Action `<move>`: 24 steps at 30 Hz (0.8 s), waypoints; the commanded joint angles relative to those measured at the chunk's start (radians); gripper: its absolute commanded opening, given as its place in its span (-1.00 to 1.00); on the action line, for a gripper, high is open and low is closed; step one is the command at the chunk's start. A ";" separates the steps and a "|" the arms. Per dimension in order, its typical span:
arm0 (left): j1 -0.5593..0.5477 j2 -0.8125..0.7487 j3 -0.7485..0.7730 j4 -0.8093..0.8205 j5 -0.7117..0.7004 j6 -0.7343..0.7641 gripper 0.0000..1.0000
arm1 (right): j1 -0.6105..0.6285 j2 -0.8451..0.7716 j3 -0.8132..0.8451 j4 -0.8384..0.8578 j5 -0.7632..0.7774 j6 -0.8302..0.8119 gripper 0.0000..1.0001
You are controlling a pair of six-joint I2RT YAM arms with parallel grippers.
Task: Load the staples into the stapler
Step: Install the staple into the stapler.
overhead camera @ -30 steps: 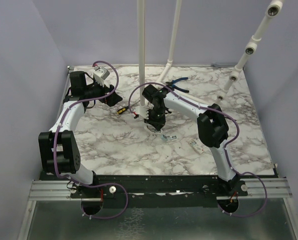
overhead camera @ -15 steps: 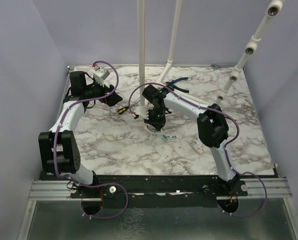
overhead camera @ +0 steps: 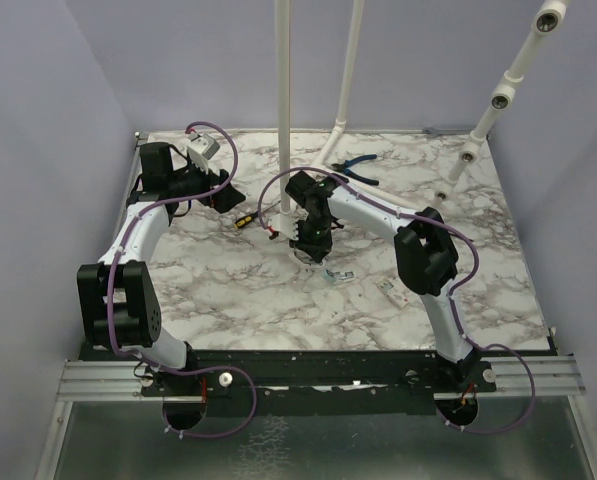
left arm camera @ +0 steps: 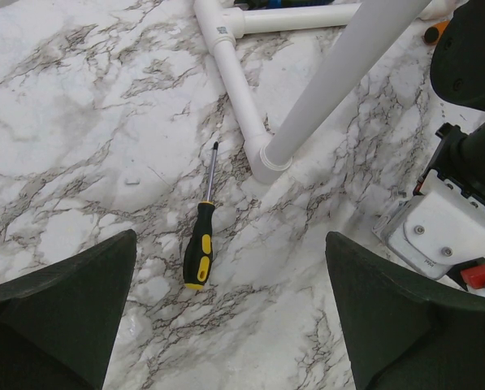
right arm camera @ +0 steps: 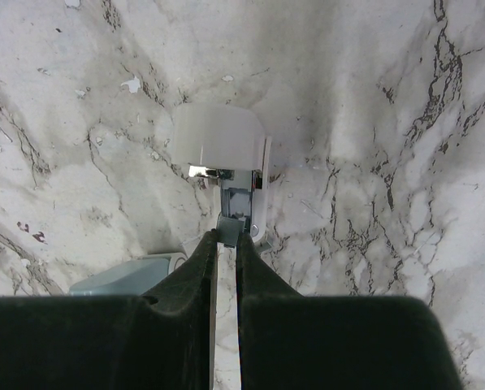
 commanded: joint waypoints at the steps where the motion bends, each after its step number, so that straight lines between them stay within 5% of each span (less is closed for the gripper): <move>1: 0.009 -0.029 -0.008 -0.005 0.032 0.011 0.98 | 0.005 0.007 -0.014 0.014 0.024 -0.015 -0.90; 24: 0.011 -0.028 -0.010 -0.007 0.034 0.015 0.98 | -0.009 -0.036 -0.014 -0.001 -0.018 -0.087 -0.90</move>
